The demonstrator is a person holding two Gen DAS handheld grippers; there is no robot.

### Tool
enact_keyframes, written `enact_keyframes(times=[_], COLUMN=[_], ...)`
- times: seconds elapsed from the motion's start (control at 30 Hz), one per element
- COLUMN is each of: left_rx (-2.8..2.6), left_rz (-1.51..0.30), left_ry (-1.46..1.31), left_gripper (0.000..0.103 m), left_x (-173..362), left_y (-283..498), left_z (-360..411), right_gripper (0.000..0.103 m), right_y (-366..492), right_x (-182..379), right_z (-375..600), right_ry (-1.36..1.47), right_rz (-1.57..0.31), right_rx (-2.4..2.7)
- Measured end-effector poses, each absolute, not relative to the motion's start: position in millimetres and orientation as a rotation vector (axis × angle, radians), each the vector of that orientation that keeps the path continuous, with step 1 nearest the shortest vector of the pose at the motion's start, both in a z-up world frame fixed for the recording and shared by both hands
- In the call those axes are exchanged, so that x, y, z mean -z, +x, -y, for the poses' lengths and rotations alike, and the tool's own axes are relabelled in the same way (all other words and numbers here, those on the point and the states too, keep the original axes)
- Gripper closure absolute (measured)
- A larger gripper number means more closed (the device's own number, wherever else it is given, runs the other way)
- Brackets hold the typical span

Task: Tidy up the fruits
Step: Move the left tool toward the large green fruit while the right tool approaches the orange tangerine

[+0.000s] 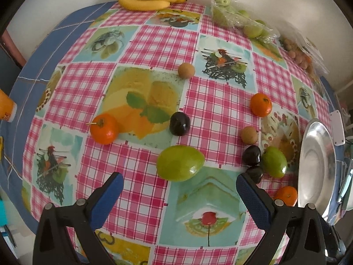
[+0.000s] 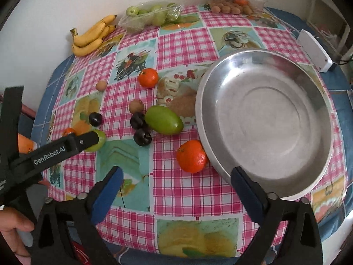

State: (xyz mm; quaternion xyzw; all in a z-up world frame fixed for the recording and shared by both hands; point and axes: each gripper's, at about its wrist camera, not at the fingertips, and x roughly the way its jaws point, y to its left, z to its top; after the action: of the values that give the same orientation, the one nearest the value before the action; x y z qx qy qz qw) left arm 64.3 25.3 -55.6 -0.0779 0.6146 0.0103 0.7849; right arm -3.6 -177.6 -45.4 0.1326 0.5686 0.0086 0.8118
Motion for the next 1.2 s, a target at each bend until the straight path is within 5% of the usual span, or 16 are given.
enact_keyframes(times=[0.1,0.37,1.2], left_rx=[-0.021,-0.035,-0.067], left_rz=[-1.324,-1.319,-1.346], left_ry=[-0.173,-0.154,-0.217], left_gripper=[0.0,0.0,0.0], left_x=[55.9,58.0,65.4], left_y=[64.1,64.6,67.1], left_z=[-25.5,-26.0,-36.4], right_gripper=[0.031,0.048,0.052], right_y=[-5.4,0.9,17.5], right_x=[49.4,65.1,50.5], right_z=[177.8,173.7,140.2], right_ry=[0.308,0.307,0.247], right_rz=[-1.234,-1.285,-1.175], right_rx=[-0.025,0.005,-0.1])
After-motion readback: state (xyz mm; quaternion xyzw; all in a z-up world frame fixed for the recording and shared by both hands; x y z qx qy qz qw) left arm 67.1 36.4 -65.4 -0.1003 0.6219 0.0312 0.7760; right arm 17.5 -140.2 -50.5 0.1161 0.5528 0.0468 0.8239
